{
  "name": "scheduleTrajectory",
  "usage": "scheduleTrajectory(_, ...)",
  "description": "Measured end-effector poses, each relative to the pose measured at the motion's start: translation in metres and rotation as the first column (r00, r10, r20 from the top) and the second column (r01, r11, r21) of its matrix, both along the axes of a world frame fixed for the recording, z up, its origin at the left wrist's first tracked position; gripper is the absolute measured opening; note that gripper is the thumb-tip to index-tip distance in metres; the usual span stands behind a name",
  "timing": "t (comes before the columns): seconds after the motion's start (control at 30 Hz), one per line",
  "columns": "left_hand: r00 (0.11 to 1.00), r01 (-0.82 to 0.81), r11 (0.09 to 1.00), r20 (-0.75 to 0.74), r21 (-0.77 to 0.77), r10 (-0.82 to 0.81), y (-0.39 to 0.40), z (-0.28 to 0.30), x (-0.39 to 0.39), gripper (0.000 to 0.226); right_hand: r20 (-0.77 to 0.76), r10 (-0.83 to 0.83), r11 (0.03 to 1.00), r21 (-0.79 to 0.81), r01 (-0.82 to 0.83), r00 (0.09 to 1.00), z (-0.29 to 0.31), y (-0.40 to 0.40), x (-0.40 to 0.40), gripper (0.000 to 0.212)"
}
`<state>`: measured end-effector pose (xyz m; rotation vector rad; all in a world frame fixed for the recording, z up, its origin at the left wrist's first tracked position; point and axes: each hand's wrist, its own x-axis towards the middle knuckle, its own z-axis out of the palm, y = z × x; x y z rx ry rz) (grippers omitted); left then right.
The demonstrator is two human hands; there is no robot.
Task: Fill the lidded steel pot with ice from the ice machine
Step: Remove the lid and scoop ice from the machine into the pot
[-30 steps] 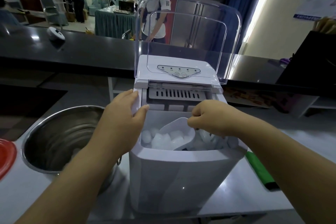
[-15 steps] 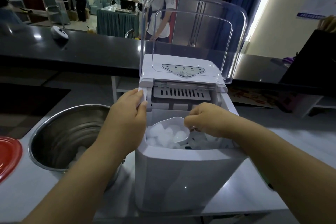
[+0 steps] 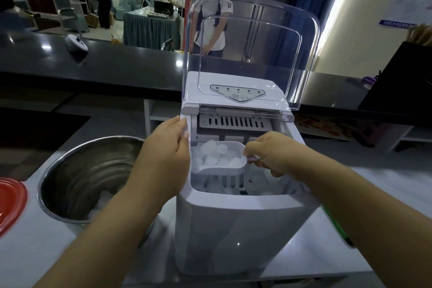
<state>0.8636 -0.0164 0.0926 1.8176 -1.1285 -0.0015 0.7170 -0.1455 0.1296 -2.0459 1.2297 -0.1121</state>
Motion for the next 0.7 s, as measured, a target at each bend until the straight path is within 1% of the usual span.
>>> scheduleTrajectory(0.07,1.000,-0.003,1.000,0.002,-0.007,0.003,0.000,-0.001,0.000,0.039,-0.010,-0.017,1.000,0.021,0.018,1.000,-0.002,-0.001,0.001,0.025)
scheduleTrajectory(0.2,1.000,0.002,1.000,0.008,-0.009,-0.002,0.000,-0.001,0.001,0.040,0.076,-0.039,0.997,0.064,0.034,0.996,0.000,0.001,-0.004,0.017)
scheduleTrajectory(0.43,1.000,-0.011,0.999,0.000,-0.034,0.011,0.000,-0.001,0.000,0.038,0.126,-0.077,0.977,0.210,0.049,0.989,0.002,0.006,-0.009,0.014)
scheduleTrajectory(0.53,1.000,-0.011,0.998,-0.003,-0.056,0.011,0.001,0.000,-0.001,0.037,0.131,-0.105,0.966,0.250,0.070,0.986,-0.001,0.006,-0.009,0.016)
scheduleTrajectory(0.6,1.000,-0.009,0.998,0.003,-0.061,0.009,0.001,0.000,0.000,0.037,0.143,-0.130,0.961,0.263,0.089,0.981,-0.001,0.005,-0.010,0.022)
scheduleTrajectory(0.7,1.000,-0.007,0.998,0.001,-0.063,0.007,0.001,0.001,0.000,0.036,0.203,-0.181,0.954,0.275,0.121,0.962,-0.001,0.003,-0.013,0.026)
